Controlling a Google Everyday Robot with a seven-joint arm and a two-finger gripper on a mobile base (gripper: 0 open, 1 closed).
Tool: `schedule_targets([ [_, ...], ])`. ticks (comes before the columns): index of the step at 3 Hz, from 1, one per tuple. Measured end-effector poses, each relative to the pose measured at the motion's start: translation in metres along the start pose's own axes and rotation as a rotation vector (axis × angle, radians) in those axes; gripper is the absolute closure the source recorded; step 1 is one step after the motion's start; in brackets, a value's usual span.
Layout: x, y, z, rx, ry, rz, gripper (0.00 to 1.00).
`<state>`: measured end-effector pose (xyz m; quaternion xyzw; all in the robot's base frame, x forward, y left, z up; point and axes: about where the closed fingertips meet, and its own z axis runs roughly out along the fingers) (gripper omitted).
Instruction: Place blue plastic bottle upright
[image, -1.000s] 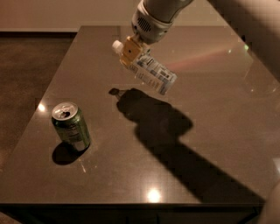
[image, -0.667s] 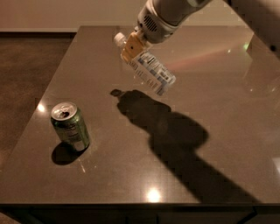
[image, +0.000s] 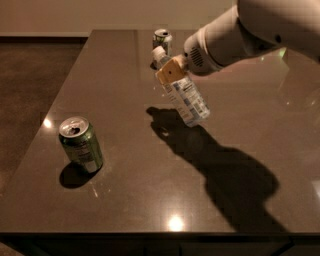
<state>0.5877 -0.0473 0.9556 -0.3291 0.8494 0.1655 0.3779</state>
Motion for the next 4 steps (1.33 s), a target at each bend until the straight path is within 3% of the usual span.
schedule_targets([
  [1,0.026,-0.004,0.006,0.019,-0.092,0.061,1.0],
  [2,0.026,-0.015,0.014,0.031,-0.233,0.097,1.0],
  [3,-0.02,-0.046,-0.002,0.109,-0.494,0.075,1.0],
  [4,-0.052,-0.064,-0.02,0.167,-0.615,0.045,1.0],
])
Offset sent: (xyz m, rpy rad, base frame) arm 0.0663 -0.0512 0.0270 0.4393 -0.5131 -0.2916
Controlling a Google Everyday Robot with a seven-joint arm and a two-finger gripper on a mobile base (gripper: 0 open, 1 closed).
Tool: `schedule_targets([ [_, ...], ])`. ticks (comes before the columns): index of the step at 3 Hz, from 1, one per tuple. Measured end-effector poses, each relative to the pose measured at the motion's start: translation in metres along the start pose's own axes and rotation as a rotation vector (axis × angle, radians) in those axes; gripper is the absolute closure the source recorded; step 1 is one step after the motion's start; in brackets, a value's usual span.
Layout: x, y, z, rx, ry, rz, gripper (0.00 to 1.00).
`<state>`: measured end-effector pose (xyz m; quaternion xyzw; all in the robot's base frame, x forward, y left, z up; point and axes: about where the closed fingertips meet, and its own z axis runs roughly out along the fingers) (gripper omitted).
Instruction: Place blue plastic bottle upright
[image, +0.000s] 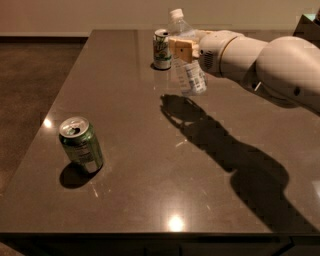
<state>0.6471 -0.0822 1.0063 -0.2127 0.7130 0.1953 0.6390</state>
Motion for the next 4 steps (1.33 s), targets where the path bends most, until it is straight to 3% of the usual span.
schedule_targets([
  [1,-0.016,-0.011,0.002,0.033,-0.088,-0.014,1.0],
  [4,0.004,-0.03,0.009,0.131,-0.348,0.04,1.0],
])
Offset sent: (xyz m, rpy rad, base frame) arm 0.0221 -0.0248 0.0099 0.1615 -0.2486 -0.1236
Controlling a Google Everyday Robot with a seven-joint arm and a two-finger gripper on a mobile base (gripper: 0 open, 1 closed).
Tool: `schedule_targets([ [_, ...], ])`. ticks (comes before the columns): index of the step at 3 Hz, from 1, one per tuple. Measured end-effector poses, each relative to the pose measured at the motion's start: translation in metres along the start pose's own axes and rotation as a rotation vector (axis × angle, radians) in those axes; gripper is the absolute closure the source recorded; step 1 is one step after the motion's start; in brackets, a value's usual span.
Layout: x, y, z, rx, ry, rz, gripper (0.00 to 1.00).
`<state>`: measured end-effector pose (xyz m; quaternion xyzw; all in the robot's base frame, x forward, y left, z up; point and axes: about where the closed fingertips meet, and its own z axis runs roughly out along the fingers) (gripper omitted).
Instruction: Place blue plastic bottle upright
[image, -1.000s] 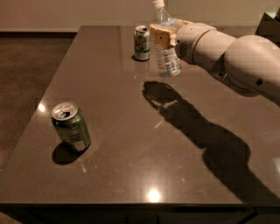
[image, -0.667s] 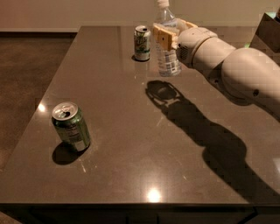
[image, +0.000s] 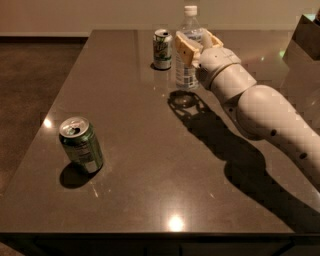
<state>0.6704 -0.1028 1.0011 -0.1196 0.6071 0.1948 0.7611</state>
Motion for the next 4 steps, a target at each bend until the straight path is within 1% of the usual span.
schedule_targets([
  [1,0.0065,-0.0028,0.0019,0.016,-0.065,0.002,1.0],
  [2,0.0092,-0.0039,0.0019,0.019,-0.064,-0.004,1.0],
  [4,0.0163,-0.0054,0.001,0.026,-0.046,-0.071,1.0],
])
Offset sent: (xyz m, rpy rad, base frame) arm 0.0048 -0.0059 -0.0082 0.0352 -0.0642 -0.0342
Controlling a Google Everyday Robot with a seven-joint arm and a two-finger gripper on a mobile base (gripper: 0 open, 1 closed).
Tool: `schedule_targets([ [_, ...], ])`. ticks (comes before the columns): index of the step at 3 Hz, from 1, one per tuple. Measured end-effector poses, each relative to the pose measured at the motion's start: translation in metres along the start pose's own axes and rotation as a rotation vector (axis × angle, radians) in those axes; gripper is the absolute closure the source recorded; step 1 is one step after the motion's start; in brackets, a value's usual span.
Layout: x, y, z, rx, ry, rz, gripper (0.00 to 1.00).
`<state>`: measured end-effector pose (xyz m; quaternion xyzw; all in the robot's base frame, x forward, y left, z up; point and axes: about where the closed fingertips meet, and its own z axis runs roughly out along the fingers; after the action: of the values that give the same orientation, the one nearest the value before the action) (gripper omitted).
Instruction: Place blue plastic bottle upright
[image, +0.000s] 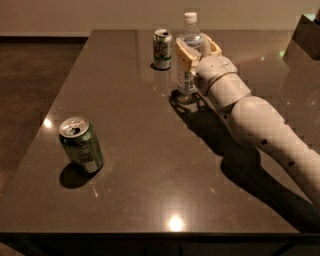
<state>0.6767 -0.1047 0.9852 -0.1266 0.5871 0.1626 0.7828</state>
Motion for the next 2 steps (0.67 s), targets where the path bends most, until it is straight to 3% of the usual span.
schedule_targets([
  [2,0.0046,-0.0009,0.0002,0.024,-0.002,-0.047,1.0],
])
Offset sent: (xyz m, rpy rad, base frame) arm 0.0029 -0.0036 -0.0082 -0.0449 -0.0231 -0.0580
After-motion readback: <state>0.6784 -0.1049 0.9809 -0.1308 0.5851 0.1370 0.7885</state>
